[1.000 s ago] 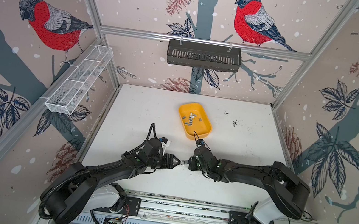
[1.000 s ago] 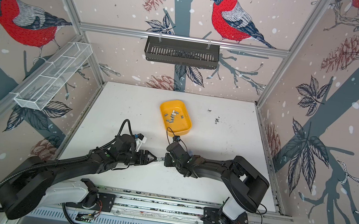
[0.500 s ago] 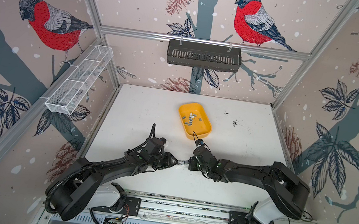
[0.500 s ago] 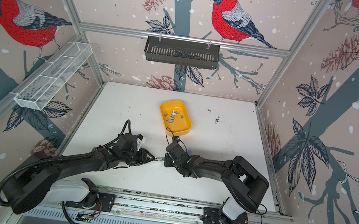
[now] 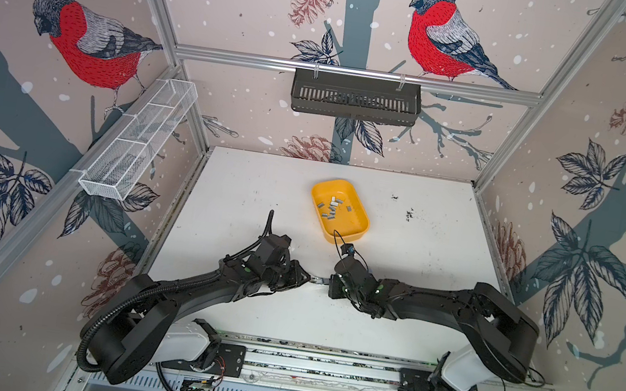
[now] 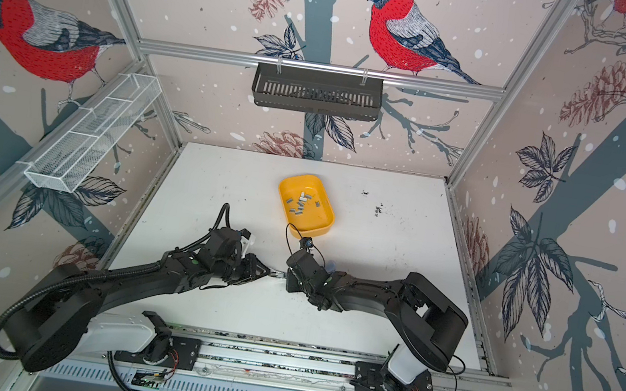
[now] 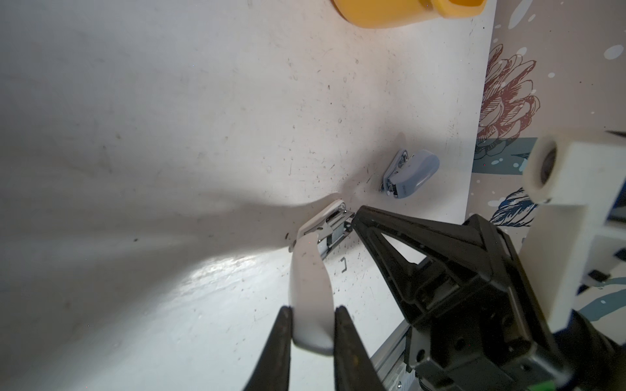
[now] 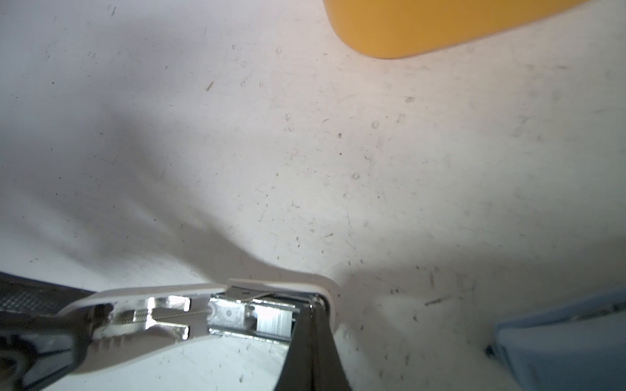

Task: Load the staples into the stapler
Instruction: 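Lift the left gripper off the white stapler while the right keeps holding it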

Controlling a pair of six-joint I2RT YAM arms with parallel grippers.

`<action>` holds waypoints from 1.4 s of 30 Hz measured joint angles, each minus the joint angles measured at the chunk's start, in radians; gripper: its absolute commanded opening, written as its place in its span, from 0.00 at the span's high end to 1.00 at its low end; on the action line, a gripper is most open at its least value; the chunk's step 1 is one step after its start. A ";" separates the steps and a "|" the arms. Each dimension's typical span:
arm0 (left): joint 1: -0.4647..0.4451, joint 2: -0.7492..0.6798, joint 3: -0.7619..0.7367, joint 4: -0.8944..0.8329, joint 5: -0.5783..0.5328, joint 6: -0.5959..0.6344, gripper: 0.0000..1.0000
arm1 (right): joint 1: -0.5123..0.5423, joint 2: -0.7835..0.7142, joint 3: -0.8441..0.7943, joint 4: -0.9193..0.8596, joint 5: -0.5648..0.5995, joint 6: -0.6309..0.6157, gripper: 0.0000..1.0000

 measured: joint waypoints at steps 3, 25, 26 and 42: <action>-0.021 0.021 0.033 -0.041 -0.027 0.002 0.89 | 0.002 0.002 0.003 -0.005 0.010 0.000 0.97; -0.113 0.153 0.262 -0.293 -0.163 0.054 0.88 | 0.012 0.000 0.005 -0.019 0.054 0.003 0.97; -0.117 0.160 0.277 -0.308 -0.173 0.059 0.88 | 0.013 -0.001 0.005 -0.021 0.055 0.003 0.97; -0.144 0.223 0.396 -0.462 -0.236 0.113 0.91 | 0.015 -0.034 -0.010 -0.005 0.032 0.009 0.95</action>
